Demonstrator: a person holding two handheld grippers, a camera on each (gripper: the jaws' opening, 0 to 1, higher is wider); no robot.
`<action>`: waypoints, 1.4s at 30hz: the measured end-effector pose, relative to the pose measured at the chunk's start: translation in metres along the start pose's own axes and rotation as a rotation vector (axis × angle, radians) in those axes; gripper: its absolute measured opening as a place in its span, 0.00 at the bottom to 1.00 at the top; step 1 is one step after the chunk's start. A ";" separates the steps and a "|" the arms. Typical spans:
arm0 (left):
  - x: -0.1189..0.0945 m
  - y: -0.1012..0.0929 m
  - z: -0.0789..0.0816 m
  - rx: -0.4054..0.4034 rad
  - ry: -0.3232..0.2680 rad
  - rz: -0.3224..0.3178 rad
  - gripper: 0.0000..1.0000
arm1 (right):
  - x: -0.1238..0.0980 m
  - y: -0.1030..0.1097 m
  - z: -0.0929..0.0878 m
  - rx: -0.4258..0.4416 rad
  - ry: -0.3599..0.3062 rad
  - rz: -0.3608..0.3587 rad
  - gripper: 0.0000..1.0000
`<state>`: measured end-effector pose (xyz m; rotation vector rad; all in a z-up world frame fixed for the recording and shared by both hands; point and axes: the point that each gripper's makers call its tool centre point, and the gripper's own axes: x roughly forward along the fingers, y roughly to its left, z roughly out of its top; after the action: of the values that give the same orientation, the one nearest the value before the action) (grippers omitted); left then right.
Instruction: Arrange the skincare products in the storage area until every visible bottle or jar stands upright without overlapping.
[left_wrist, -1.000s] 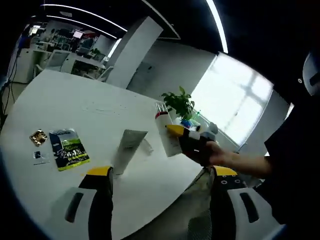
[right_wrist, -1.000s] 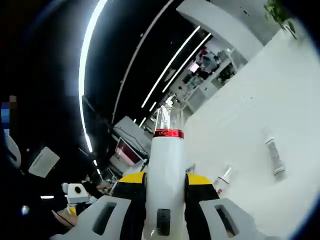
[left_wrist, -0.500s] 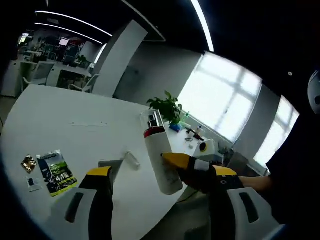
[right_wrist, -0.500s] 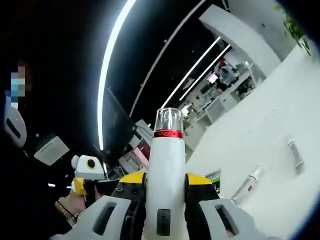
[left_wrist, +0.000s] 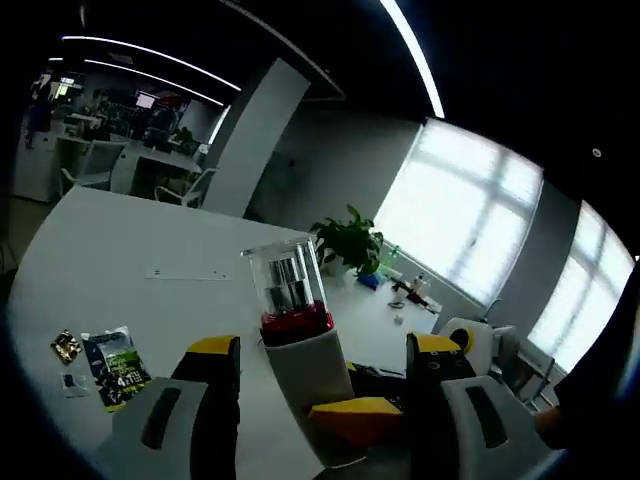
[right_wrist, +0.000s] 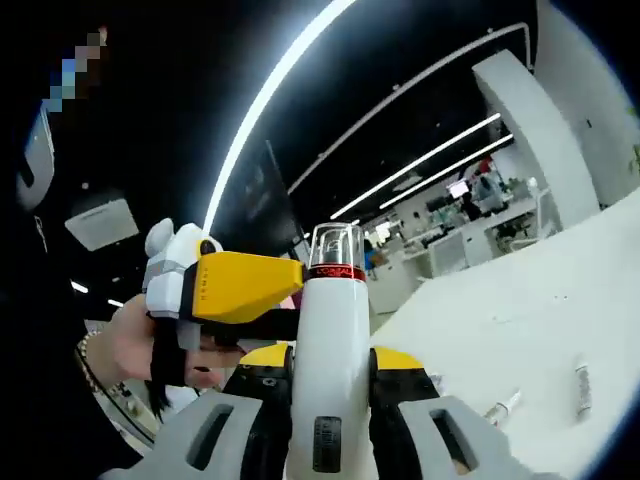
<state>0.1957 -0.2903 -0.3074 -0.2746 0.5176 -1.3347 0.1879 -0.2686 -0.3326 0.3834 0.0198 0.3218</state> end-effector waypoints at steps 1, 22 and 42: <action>-0.002 0.002 0.002 0.002 -0.013 0.010 0.49 | 0.001 0.001 -0.001 -0.022 0.013 -0.001 0.19; -0.020 -0.007 0.021 0.010 -0.081 -0.066 0.25 | 0.004 0.023 0.014 -0.164 0.062 -0.003 0.20; -0.065 -0.053 0.058 0.085 -0.080 -0.509 0.23 | -0.012 0.078 0.060 0.058 -0.004 0.439 0.23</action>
<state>0.1706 -0.2454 -0.2197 -0.4049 0.3308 -1.8261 0.1578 -0.2260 -0.2486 0.4448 -0.0600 0.7550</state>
